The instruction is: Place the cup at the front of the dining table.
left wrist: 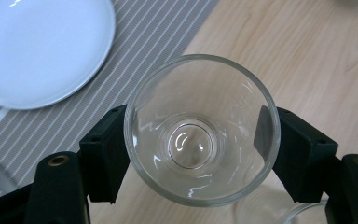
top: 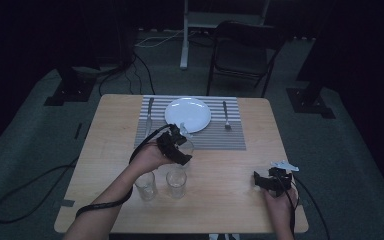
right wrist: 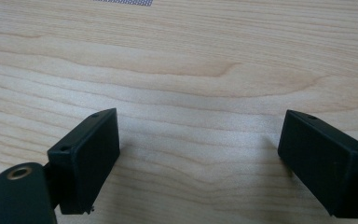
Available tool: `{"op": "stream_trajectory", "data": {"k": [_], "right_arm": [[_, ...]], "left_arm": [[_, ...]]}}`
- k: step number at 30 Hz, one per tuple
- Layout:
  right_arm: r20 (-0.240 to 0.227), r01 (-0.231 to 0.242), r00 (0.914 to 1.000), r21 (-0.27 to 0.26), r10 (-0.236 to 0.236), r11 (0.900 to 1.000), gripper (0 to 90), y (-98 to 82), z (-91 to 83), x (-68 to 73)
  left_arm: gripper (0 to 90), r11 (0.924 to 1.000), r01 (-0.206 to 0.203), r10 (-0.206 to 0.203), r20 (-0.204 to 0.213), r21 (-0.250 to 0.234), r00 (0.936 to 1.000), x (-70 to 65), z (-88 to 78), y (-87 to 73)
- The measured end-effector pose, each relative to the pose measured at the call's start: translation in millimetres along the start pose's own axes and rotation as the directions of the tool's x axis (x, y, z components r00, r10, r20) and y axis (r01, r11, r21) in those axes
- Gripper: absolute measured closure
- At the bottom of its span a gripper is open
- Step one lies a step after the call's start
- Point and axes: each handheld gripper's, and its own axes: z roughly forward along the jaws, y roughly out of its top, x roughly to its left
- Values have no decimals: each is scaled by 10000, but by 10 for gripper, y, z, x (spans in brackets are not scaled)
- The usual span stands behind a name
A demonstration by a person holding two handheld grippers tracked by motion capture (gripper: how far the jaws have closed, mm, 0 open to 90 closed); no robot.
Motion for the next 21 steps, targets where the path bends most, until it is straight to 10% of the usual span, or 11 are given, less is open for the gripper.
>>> {"op": "stream_trajectory", "data": {"k": [21], "right_arm": [[-2, -17, 10000, 15, 17, 10000, 124, 0, -1, 1]], "left_arm": [[286, 9940, 1092, -1085, -954, 21, 9895, 437, -92, -215]]}}
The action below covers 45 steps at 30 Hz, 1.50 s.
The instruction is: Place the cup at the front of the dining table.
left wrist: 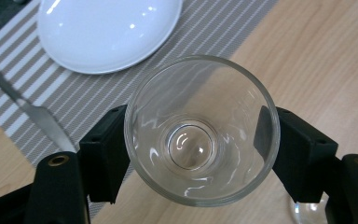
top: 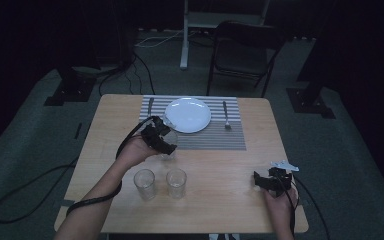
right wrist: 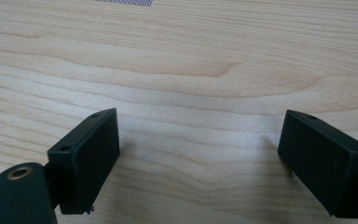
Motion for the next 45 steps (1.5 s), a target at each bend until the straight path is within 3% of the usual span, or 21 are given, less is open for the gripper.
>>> {"op": "stream_trajectory", "data": {"k": [10, 21, 37, 45], "right_arm": [[-2, 1, 10000, 3, -1, 10000, 124, 0, 0, 0], [-3, -6, 10000, 4, 6, 10000, 124, 0, -1, 0], [10, -15, 10000, 5, 15, 10000, 126, -4, -5, 2], [11, -11, 10000, 5, 11, 10000, 126, -4, -5, 2]], "left_arm": [[286, 9990, 448, -450, -337, -70, 9984, 180, 19, 17], [286, 9929, 1139, -1159, -631, -339, 9913, 393, 88, 77], [286, 9843, 1731, -1755, -916, -335, 9802, 676, 343, 151], [286, 9838, 1777, -1792, -969, -237, 9790, 785, 434, 162]]}}
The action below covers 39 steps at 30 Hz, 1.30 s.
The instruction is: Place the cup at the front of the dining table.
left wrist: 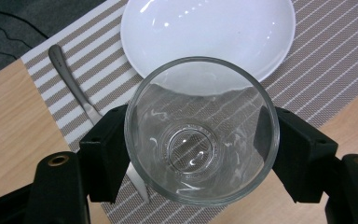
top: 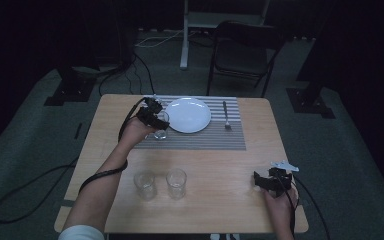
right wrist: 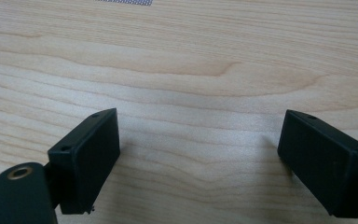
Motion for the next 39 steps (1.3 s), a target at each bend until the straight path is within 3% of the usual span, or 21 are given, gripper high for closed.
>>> {"op": "stream_trajectory", "data": {"k": [7, 13, 18, 24, 26, 28, 30, 33, 36, 39], "right_arm": [[1, -2, 10000, -1, 2, 10000, 126, 0, 0, 0], [2, -1, 10000, 1, 1, 10000, 126, 0, 0, 0], [1, -1, 10000, 0, 1, 10000, 126, 0, 0, 0], [4, 2, 10000, 3, -2, 10000, 126, -2, -2, 1], [4, -2, 10000, 2, 2, 10000, 126, -2, -3, 1], [4, -3, 10000, 2, 3, 10000, 126, -3, -3, 2], [4, -7, 10000, 3, 7, 10000, 126, -2, -3, 2], [3, -7, 10000, 2, 7, 10000, 126, -3, -3, 2], [2, -5, 10000, 4, 5, 10000, 126, -3, -3, 2], [4, -2, 10000, 5, 2, 10000, 126, -4, -4, 3]], "left_arm": [[286, 9999, 93, -91, 278, -66, 9996, 72, 100, -23], [286, 9999, 128, -129, 187, 44, 9997, 93, 185, -60], [286, 9989, 471, -468, 366, -81, 9982, 140, 196, -105], [278, 9973, 727, -725, 156, -104, 9972, 137, 208, -109], [190, 9957, 923, -922, 130, -95, 9957, 141, 213, -110], [183, 9949, 995, -992, 203, -149, 9949, 144, 206, -115], [111, 9940, 1087, -1085, 161, -144, 9940, 140, 198, -121], [96, 9933, 1151, -1149, 265, -39, 9930, 138, 197, -154], [12, 9920, 1251, -1254, 237, 142, 9918, 144, 210, -204], [12, 9902, 1400, -1399, 345, -6, 9896, 146, 213, -262]]}}
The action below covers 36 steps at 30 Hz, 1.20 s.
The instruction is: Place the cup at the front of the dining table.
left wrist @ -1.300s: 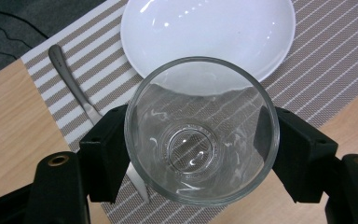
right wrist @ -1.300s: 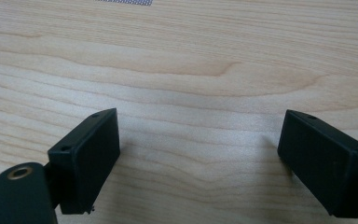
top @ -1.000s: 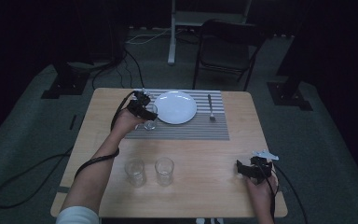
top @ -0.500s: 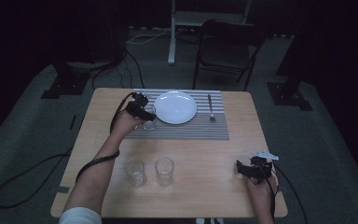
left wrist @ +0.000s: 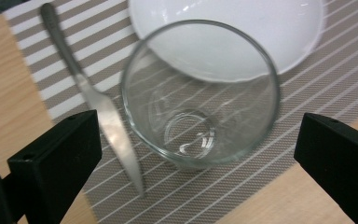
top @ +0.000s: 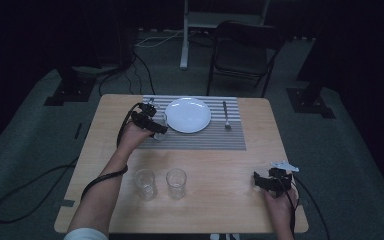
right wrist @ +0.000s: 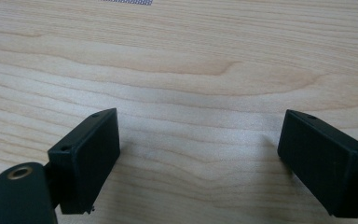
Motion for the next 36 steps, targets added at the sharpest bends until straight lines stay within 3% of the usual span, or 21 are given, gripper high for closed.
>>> {"op": "stream_trajectory", "data": {"k": [4, 7, 14, 22, 36], "right_arm": [[-1, -3, 10000, -3, 3, 10000, 126, 0, 0, 0], [-1, 6, 10000, -3, -6, 10000, 126, 0, 0, 0], [-1, 7, 10000, -5, -7, 10000, 126, 0, 0, 0], [-1, 11, 10000, -7, -11, 10000, 126, 0, 0, 0], [-1, 9, 10000, -7, -9, 10000, 126, 0, 1, 0]], "left_arm": [[13, 9993, 53, -54, -34, -376, 10000, -10, -6, -85], [12, 9991, 208, -201, 193, -380, 9996, -23, -21, -145], [12, 9992, 286, -278, 267, -295, 9993, -5, -38, -258], [12, 9973, 669, -652, 527, -298, 9965, 62, -67, -504], [13, 9956, 866, -848, 520, -343, 9950, 108, -144, -750]]}}
